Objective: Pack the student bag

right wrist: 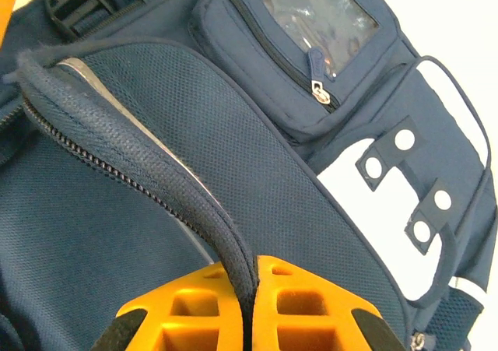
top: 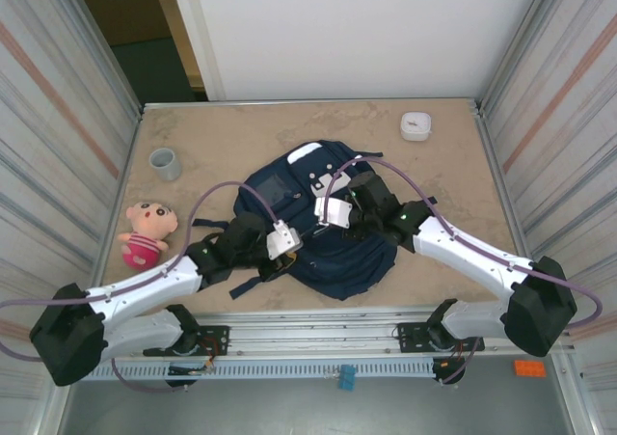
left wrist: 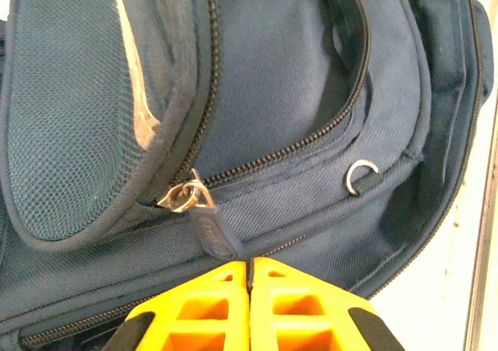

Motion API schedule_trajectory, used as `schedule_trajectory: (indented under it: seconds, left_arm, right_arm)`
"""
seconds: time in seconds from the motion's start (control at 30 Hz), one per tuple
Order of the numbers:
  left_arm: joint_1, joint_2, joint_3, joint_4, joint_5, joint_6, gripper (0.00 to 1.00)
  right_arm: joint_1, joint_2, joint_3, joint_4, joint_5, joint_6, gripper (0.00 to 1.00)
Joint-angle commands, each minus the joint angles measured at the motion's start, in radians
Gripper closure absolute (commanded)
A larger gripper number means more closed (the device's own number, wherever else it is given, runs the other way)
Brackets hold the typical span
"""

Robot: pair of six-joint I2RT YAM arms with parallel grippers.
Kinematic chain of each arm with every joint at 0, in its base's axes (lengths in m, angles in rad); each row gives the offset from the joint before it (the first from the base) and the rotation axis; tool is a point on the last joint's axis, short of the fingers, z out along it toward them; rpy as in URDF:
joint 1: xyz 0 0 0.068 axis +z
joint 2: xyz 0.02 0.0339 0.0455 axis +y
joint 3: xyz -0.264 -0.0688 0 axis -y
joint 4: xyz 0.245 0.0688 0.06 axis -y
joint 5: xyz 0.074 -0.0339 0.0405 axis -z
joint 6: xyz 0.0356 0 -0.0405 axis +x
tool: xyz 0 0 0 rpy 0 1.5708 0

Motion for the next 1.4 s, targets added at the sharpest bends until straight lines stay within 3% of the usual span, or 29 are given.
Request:
schedule_trajectory:
  seconds: [0.0, 0.03, 0.2, 0.33, 0.53, 0.7, 0.83, 0.93, 1.17, 1.3, 1.37]
  left_arm:
    - [-0.021, -0.031, -0.071, 0.202, -0.094, -0.2, 1.0]
    - [-0.027, -0.035, -0.088, 0.221, -0.112, -0.212, 1.0]
    - [-0.036, -0.051, -0.142, 0.287, -0.165, -0.234, 0.66]
    - [-0.035, -0.046, -0.166, 0.332, -0.207, -0.23, 0.6]
    - [-0.037, 0.017, -0.171, 0.428, -0.104, -0.19, 0.58]
    - [-0.042, 0.084, -0.154, 0.482, -0.13, -0.177, 0.61]
    - [-0.043, 0.113, -0.133, 0.488, -0.121, -0.187, 0.84]
    - [-0.057, 0.088, -0.14, 0.479, -0.111, -0.185, 0.95]
    - [-0.064, -0.018, -0.151, 0.404, -0.031, -0.225, 1.0]
    - [-0.068, -0.039, -0.123, 0.313, -0.121, -0.289, 1.0]
    - [-0.067, -0.041, -0.111, 0.275, -0.14, -0.309, 1.0]
  right_arm:
    - [-0.005, -0.024, -0.018, 0.027, -0.008, 0.057, 1.0]
    - [-0.004, -0.032, -0.025, 0.027, -0.008, 0.063, 1.0]
    - [-0.006, -0.062, -0.041, 0.025, -0.007, 0.07, 1.0]
    - [-0.006, -0.073, -0.036, 0.01, -0.006, 0.069, 1.0]
    - [-0.006, -0.079, -0.034, 0.008, -0.012, 0.074, 1.0]
    - [-0.006, -0.076, -0.033, 0.012, -0.015, 0.079, 1.0]
    - [-0.009, -0.078, -0.033, 0.004, -0.009, 0.078, 1.0]
    - [-0.016, -0.085, -0.038, 0.005, -0.01, 0.081, 1.0]
    - [-0.029, -0.087, -0.044, 0.009, -0.026, 0.165, 1.0]
    - [-0.032, -0.133, -0.04, -0.043, -0.046, 0.335, 0.7]
    - [-0.039, -0.176, -0.02, -0.095, -0.046, 0.559, 0.56]
